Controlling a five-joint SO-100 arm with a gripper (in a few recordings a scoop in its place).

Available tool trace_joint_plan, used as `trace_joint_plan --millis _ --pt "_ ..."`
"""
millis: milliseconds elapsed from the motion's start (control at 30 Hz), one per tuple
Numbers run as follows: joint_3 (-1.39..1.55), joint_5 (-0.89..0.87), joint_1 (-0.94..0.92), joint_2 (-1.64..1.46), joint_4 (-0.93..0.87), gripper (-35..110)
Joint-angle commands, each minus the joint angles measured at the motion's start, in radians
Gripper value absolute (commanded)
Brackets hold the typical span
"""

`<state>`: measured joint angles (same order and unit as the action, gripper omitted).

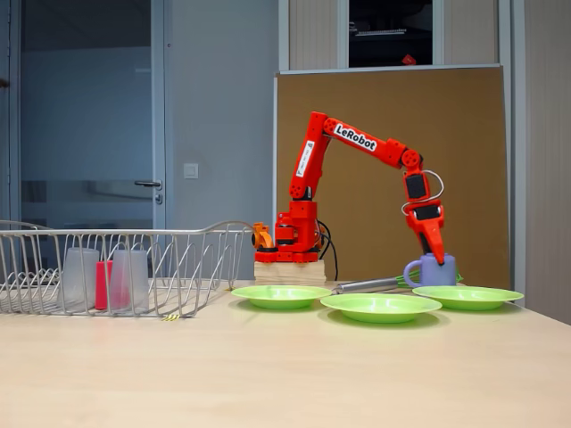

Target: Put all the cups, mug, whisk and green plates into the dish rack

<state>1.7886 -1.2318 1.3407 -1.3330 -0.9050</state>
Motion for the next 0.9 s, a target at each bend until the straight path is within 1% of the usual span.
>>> trace_joint_plan --millis 0,133,300,467,600,700,867 --pt "0.049 -0.031 0.005 -0.031 0.025 39" --pt "0.071 -0.061 0.000 -0.038 0.035 26" --pt "0.052 -0.051 -0.011 -0.072 -0.008 20" --pt "-0.037 -0.015 -0.020 -0.117 -0.141 18" --pt "-0.146 0.020 -0.032 -0.153 -0.295 17" --pt "-0.224 0.084 -0.063 -0.186 -0.410 16" --pt "-0.288 0.259 -0.156 -0.275 -0.554 16"
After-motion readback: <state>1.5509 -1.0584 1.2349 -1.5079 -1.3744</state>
